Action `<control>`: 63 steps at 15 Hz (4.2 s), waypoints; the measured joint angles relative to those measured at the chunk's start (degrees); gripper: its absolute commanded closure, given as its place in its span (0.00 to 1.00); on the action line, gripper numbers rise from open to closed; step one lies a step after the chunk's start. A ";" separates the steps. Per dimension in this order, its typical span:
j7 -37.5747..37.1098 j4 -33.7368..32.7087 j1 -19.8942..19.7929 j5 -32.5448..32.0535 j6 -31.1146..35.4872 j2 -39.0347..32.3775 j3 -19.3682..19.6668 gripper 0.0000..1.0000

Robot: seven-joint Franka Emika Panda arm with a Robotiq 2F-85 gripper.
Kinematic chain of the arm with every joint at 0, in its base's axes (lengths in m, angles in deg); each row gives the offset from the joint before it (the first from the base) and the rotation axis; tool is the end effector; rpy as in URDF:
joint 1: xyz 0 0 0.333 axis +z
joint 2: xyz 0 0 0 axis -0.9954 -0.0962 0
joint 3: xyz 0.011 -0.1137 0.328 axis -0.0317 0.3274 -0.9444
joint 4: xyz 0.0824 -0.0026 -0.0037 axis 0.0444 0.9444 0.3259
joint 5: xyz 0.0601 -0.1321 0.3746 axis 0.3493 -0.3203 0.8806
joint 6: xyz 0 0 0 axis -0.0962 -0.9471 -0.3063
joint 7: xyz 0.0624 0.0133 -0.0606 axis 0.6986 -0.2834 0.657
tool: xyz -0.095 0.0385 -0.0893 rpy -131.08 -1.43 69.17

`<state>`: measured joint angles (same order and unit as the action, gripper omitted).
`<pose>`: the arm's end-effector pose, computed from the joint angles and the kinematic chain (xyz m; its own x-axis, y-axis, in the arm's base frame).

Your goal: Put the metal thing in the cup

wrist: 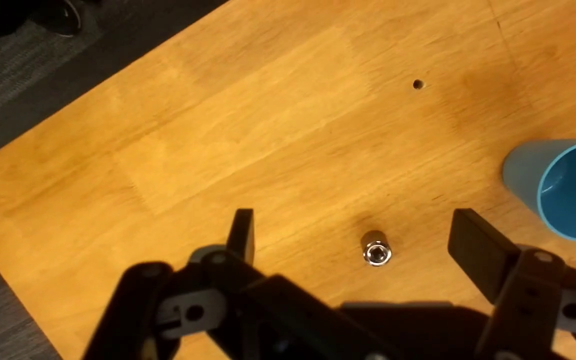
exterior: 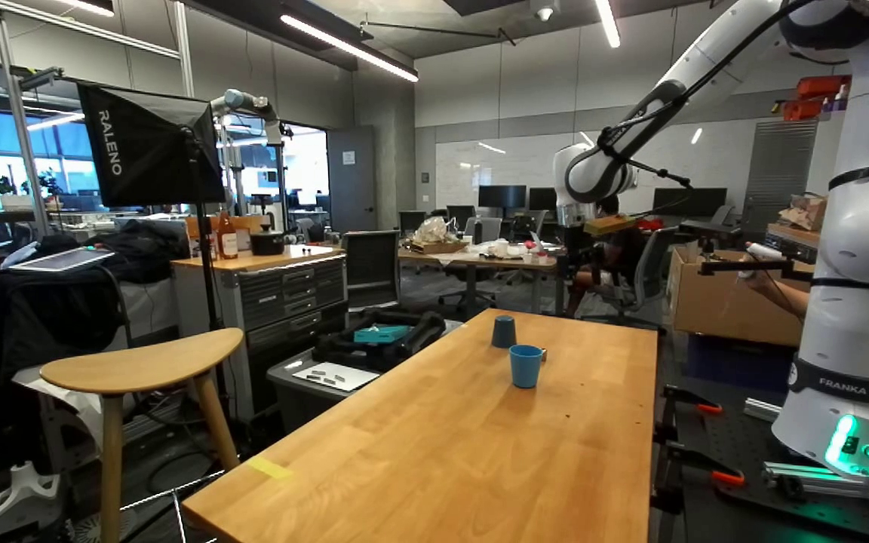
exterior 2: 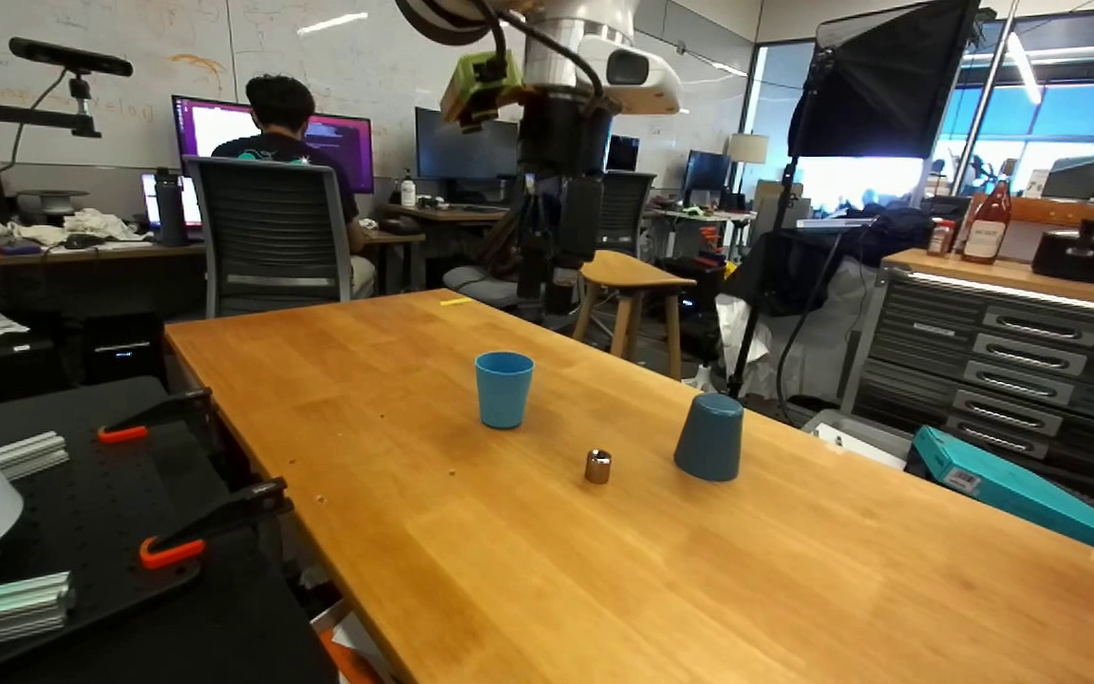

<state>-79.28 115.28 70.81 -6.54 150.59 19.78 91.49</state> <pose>0.4507 -0.2009 0.3263 0.8753 -0.4735 -0.0982 -0.4584 -0.8771 0.1432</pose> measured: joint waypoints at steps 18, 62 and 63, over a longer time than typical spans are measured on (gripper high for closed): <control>-13.13 -14.59 1.24 12.56 17.90 -30.72 1.29 0.00; -3.48 -8.46 7.19 23.81 8.16 -17.04 -5.51 0.89; -3.48 -8.92 7.32 23.82 8.25 -17.94 -5.60 0.89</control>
<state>-82.76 106.36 78.13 17.28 158.84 1.84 85.89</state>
